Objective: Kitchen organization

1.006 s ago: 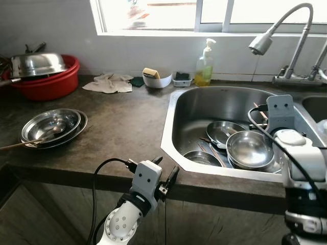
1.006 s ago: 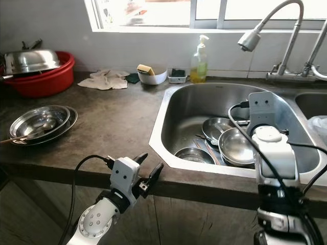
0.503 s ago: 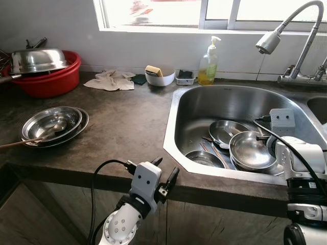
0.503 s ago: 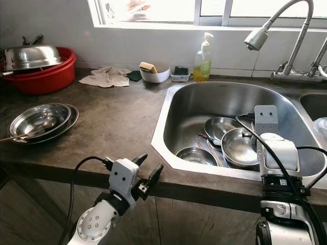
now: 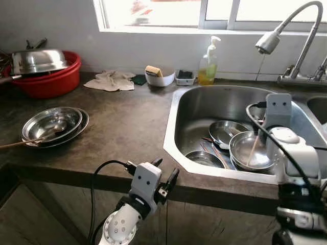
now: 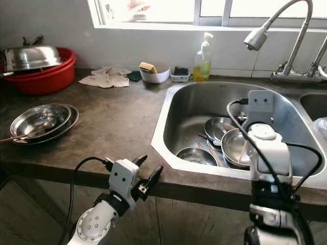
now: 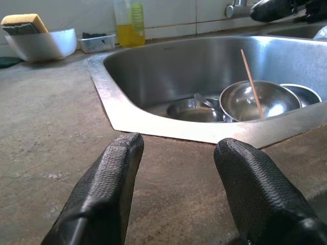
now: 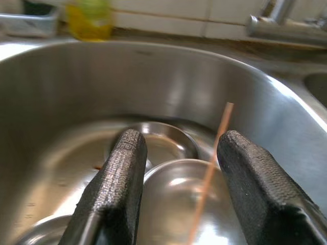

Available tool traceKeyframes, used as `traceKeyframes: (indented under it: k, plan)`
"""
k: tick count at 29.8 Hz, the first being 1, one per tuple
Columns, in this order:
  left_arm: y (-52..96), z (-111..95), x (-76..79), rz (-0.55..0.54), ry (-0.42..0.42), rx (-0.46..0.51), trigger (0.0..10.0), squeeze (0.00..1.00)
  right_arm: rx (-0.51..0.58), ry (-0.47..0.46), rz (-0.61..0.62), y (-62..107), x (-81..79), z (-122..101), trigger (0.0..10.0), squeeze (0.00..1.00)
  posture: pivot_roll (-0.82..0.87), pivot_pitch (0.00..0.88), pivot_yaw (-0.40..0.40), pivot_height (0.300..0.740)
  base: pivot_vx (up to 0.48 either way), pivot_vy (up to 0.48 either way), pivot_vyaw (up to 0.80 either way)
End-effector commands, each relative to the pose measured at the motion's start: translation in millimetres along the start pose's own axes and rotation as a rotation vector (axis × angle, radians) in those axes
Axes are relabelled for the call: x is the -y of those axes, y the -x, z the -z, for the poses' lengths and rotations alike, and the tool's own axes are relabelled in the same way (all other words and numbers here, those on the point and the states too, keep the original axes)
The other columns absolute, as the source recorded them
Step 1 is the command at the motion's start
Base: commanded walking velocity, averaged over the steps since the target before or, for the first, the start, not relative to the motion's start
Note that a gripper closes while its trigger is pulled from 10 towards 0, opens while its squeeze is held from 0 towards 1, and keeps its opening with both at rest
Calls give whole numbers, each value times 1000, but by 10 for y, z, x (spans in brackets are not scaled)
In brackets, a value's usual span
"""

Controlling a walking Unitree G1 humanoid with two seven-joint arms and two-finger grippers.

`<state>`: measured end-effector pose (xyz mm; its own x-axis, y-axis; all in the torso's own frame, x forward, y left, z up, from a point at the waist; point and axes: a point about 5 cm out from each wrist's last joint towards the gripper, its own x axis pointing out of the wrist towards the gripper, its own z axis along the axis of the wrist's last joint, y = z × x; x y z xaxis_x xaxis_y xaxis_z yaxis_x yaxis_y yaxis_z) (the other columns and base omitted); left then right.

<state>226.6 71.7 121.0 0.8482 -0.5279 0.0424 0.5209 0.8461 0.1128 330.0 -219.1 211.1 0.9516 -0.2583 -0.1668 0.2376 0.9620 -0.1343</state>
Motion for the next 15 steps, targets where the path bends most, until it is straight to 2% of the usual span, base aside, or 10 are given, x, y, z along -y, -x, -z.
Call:
traceKeyframes:
  k: [1,4,8,10,11,12,14,15]
  plan:
    - [-10,1,-14,1,-8,-9,10000,0,93,-3,-13,78,-57,-96,10000,0,27,9,-7,740,0,0,0]
    - [-16,-1,-23,-2,-10,-7,10000,0,203,10,-64,246,-212,-74,10000,0,27,8,-11,740,0,0,0]
    - [-24,-2,-28,-4,-10,-6,10000,0,247,14,-88,331,-276,-42,10000,0,27,6,-11,740,0,0,0]
    - [-26,-5,-35,-9,-10,-4,10000,0,294,-13,-111,473,-344,31,10000,0,27,3,-11,740,0,0,0]
    - [-26,-5,-35,-9,-10,-4,10000,0,294,-13,-111,473,-344,31,10000,0,27,3,-11,740,0,0,0]
    - [-26,-10,-39,-12,-11,-2,10000,0,319,-14,-133,578,-392,106,10000,0,28,0,-12,740,0,0,0]
    - [-27,-11,-41,-12,-11,-1,10000,0,324,-11,-140,611,-407,131,10000,0,28,0,-12,740,0,0,0]
    - [-24,-20,-43,-16,-6,2,10000,0,338,-35,-184,744,-461,217,10000,0,27,1,-10,740,0,0,0]
